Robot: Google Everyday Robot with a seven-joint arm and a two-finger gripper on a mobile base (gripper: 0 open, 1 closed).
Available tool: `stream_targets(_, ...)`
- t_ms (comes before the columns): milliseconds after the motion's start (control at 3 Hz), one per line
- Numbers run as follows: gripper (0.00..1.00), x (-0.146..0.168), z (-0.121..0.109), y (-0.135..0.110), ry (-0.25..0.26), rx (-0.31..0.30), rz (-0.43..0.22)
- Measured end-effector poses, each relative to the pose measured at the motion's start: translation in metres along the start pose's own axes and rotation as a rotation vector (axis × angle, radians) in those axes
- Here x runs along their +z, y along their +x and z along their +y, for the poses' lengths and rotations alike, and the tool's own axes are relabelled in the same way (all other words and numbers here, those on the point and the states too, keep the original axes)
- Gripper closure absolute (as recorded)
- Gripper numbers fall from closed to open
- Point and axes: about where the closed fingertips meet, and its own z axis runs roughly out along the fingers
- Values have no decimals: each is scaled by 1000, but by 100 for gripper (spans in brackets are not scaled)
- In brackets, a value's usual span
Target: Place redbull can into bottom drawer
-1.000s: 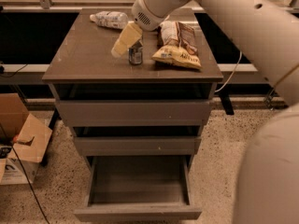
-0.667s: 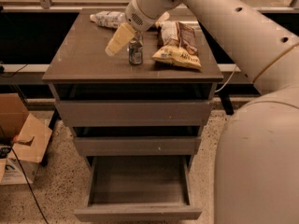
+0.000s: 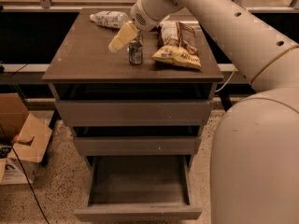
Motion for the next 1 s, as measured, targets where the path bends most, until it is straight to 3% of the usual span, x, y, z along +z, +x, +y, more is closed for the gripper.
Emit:
stream_targets(333, 0, -2, -6, 9, 14, 31, -6)
stream_targets(1000, 42, 2, -4, 12, -4, 45, -12)
